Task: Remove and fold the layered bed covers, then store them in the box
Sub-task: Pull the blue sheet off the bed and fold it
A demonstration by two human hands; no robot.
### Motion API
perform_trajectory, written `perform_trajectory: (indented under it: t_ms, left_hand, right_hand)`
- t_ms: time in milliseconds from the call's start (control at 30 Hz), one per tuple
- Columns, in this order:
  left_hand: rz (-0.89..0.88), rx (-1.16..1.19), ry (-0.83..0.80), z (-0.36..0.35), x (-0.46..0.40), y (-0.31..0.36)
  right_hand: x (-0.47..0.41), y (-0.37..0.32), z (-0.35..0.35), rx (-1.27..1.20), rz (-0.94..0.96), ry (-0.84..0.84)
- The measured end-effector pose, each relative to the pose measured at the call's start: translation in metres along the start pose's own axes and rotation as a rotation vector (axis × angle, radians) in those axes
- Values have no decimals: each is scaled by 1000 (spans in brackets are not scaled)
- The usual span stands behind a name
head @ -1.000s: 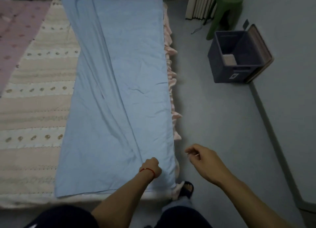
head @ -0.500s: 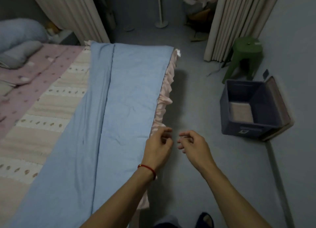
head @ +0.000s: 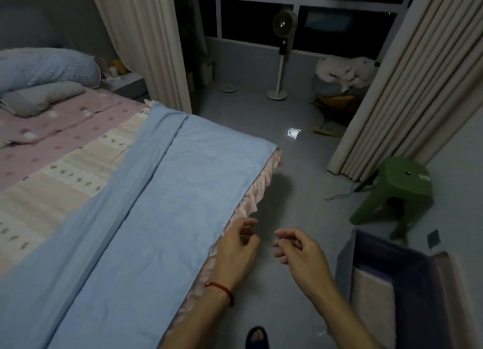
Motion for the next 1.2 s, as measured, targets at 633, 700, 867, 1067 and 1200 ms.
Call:
perform_trajectory:
  t_ms: [633,700,867,1067,1200]
  left_hand:
    - [257,-52,201,-150,-482,116]
    - [268,-34,245,-145,-517,133]
    - [322,39,494,-115,-603,145]
    - [410,206,688,-83,-722,96]
    - [443,252,750,-60,-807,78]
  right_hand:
    - [-574,-77,151,159,65,-402]
    - [-621,-101,151,201,72,-461]
    - [-730,-168,101,254,199,-664]
    - [-849,-174,30,433,216,-888]
    - [-939,-178,-12,499,177,-877]
Point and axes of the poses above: each hand's wrist, its own x-axis away from the middle knuckle, its own z-axis out of the back of the hand, y = z × x, the point moved 2 cm from there along -x, towards the middle knuckle, and after that the axes turned 1 degree about -y, right-handed, at the moved point
